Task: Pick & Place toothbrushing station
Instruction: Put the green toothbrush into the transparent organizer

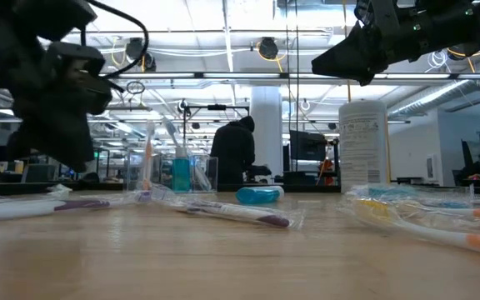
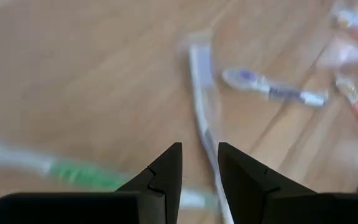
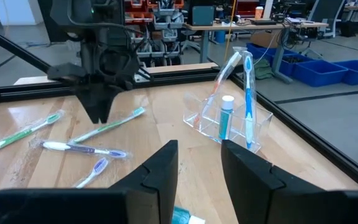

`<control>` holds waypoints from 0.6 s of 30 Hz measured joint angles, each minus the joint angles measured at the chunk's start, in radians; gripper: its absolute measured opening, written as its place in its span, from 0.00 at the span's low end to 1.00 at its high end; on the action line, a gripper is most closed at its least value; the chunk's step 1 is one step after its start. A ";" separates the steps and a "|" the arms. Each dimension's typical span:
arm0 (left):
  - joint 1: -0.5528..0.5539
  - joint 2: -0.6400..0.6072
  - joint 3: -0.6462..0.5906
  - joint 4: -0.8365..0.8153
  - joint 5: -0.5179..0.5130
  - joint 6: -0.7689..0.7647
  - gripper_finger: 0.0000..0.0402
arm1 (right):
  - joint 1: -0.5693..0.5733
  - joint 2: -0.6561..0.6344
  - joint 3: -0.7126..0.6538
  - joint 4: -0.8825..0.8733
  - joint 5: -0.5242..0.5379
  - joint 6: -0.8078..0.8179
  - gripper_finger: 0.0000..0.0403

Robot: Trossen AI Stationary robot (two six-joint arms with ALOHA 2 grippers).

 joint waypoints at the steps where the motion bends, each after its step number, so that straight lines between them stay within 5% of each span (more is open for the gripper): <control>1: -0.004 -0.022 0.000 -0.019 0.005 -0.015 0.26 | 0.000 0.000 0.000 0.000 0.000 0.000 0.28; 11: -0.020 -0.113 0.000 -0.401 -0.059 -0.301 0.27 | 0.000 0.000 0.000 0.000 0.000 0.000 0.28; 18: -0.020 -0.049 0.000 -0.378 -0.225 -0.407 0.28 | 0.000 0.000 0.000 0.001 -0.001 0.000 0.28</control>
